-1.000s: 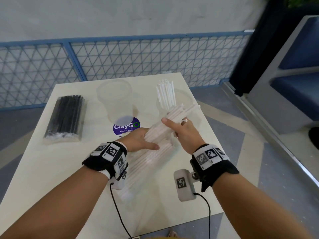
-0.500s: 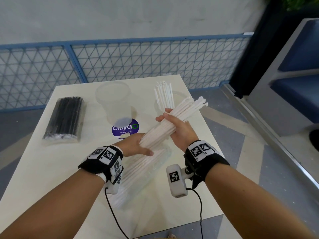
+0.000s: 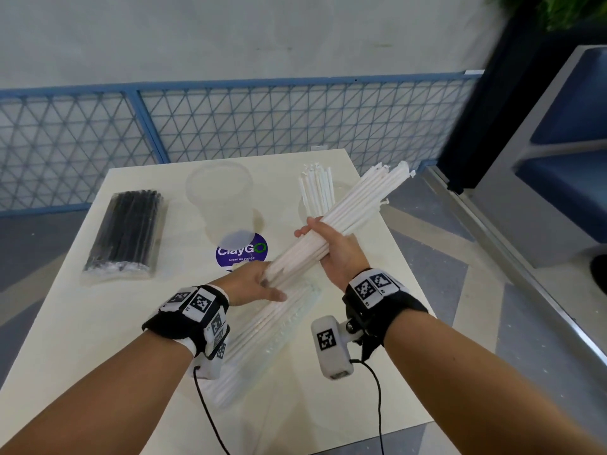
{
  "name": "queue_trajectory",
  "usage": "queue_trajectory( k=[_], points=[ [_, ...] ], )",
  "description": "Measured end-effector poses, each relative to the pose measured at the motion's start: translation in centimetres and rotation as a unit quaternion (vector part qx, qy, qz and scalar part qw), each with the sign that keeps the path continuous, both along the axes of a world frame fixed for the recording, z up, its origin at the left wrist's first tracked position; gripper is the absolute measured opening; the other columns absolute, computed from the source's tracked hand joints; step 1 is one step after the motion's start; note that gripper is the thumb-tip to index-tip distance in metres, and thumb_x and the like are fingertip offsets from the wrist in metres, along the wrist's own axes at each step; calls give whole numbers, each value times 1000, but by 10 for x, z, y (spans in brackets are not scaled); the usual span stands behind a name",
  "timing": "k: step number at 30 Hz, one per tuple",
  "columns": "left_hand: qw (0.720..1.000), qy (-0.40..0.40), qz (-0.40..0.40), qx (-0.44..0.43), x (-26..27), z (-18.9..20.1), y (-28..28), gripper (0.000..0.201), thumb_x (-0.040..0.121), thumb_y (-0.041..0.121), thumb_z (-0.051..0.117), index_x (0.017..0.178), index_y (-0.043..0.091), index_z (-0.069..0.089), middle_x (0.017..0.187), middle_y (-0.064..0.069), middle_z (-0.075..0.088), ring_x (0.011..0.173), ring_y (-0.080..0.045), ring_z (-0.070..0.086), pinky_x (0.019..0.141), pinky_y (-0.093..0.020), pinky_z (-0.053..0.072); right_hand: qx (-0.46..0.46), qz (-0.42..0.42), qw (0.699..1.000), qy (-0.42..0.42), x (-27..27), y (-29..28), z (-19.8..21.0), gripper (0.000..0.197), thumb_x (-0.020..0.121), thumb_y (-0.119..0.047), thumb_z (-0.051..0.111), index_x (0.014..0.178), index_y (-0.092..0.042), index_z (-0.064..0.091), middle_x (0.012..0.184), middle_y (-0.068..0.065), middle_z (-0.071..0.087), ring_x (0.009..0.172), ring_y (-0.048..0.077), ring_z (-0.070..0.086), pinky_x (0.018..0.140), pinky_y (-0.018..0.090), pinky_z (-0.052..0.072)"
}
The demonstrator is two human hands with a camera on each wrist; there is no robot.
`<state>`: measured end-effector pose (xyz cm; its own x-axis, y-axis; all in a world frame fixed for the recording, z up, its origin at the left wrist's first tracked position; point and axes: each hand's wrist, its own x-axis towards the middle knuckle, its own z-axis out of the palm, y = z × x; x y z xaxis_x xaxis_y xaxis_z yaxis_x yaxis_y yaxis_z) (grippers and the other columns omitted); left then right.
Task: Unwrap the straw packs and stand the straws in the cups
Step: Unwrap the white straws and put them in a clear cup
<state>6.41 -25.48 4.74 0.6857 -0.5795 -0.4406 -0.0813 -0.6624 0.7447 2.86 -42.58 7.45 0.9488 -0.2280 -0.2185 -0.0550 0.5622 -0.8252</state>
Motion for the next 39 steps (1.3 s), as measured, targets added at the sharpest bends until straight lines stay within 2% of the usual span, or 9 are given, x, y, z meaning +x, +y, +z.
queue_trajectory(
  k=[3, 7, 12, 17, 20, 23, 28, 35, 39],
  points=[
    [999, -15, -10, 33, 2, -2, 7, 26, 79, 21, 72, 73, 24, 47, 65, 4, 44, 60, -8, 43, 49, -8, 30, 8, -72, 997, 36, 14, -18, 14, 11, 81, -4, 66, 86, -4, 56, 56, 4, 63, 70, 24, 65, 62, 28, 53],
    [998, -3, -21, 52, 7, -5, 18, 21, 77, 19, 73, 88, 26, 57, 91, -10, 62, 89, -18, 58, 83, -22, 46, -9, -183, 981, 68, 36, -43, 42, 15, 81, 0, 63, 88, 0, 51, 51, 6, 58, 49, 21, 61, 53, 28, 50],
    [999, -21, 13, 43, 12, -8, 30, 29, 81, 7, 68, 66, 19, 47, 64, 11, 46, 59, 0, 46, 50, -5, 36, -30, -258, 960, 107, 51, -67, 63, 7, 82, 3, 56, 82, 0, 50, 59, 10, 52, 41, 17, 54, 46, 22, 45],
    [997, -23, 50, 46, 18, -6, 48, 19, 85, 12, 64, 100, 6, 54, 83, -3, 48, 71, -11, 47, 53, -10, 37, -29, -245, 954, 171, 62, -79, 63, 14, 80, 2, 57, 69, -1, 50, 58, 9, 54, 44, 19, 54, 43, 21, 42],
    [997, -29, 42, 53, 17, -1, 43, 8, 87, 6, 59, 84, 10, 53, 73, 3, 47, 68, -5, 47, 49, -5, 35, -38, -215, 961, 167, 66, -62, 52, 7, 78, 0, 60, 77, 1, 53, 51, 8, 56, 38, 17, 56, 42, 22, 42],
    [995, -53, 8, 87, 17, 2, 33, 35, 84, -4, 52, 65, 17, 32, 65, 5, 34, 58, -6, 34, 49, -11, 31, -50, -210, 966, 145, 66, -48, 49, 6, 79, 0, 59, 78, 0, 53, 56, 8, 55, 45, 17, 56, 46, 23, 44],
    [992, -76, -20, 94, 16, 4, 26, 21, 84, -6, 46, 85, 14, 40, 82, 5, 42, 72, -9, 39, 54, -11, 28, -9, -201, 975, 94, 68, -34, 42, 33, 80, 4, 58, 111, -2, 48, 82, 16, 58, 53, 23, 62, 48, 29, 54],
    [992, -70, -27, 100, 14, 7, 22, 19, 85, -6, 47, 91, 11, 41, 74, 4, 42, 63, -7, 37, 50, -9, 30, -76, -107, 988, 81, 63, -21, 30, 42, 75, 4, 66, 114, 11, 52, 68, 14, 60, 46, 17, 62, 48, 25, 52],
    [993, -58, -15, 105, 14, 7, 26, 14, 89, 0, 48, 86, 12, 42, 69, 8, 38, 58, -3, 34, 45, -3, 32, -67, -184, 979, 52, 74, -41, 52, 41, 78, 7, 61, 117, 9, 49, 63, 13, 55, 43, 17, 57, 44, 24, 50]
  ],
)
